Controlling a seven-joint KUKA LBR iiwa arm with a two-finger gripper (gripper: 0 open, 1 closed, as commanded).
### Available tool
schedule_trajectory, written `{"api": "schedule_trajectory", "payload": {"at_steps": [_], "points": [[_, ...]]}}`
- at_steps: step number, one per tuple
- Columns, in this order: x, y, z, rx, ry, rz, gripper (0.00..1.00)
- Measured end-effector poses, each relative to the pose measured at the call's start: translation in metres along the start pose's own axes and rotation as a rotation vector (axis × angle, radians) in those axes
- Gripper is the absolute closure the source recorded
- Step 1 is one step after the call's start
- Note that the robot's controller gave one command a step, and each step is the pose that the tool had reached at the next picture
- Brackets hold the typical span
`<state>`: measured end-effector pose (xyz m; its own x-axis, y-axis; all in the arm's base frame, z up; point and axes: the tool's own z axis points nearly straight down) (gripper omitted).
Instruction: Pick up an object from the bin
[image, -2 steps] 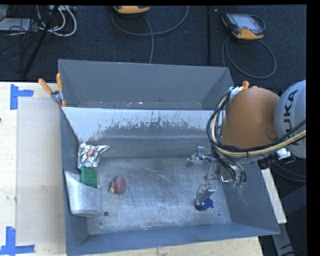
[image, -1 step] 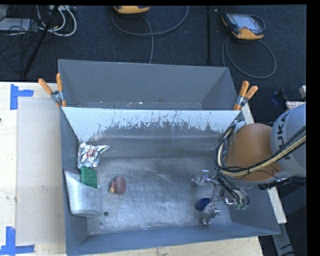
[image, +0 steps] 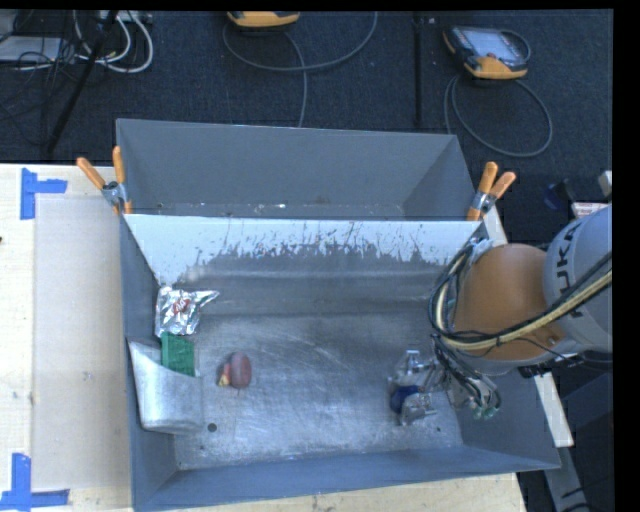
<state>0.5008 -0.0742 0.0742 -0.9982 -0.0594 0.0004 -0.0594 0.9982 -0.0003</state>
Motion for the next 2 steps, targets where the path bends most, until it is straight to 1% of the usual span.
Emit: {"api": "schedule_trajectory", "payload": {"at_steps": [1, 2], "points": [[-0.014, -0.007, -0.119, 0.001, -0.009, 0.033, 1.0], [-0.007, -0.022, -0.169, 0.001, -0.004, -0.221, 1.0]]}}
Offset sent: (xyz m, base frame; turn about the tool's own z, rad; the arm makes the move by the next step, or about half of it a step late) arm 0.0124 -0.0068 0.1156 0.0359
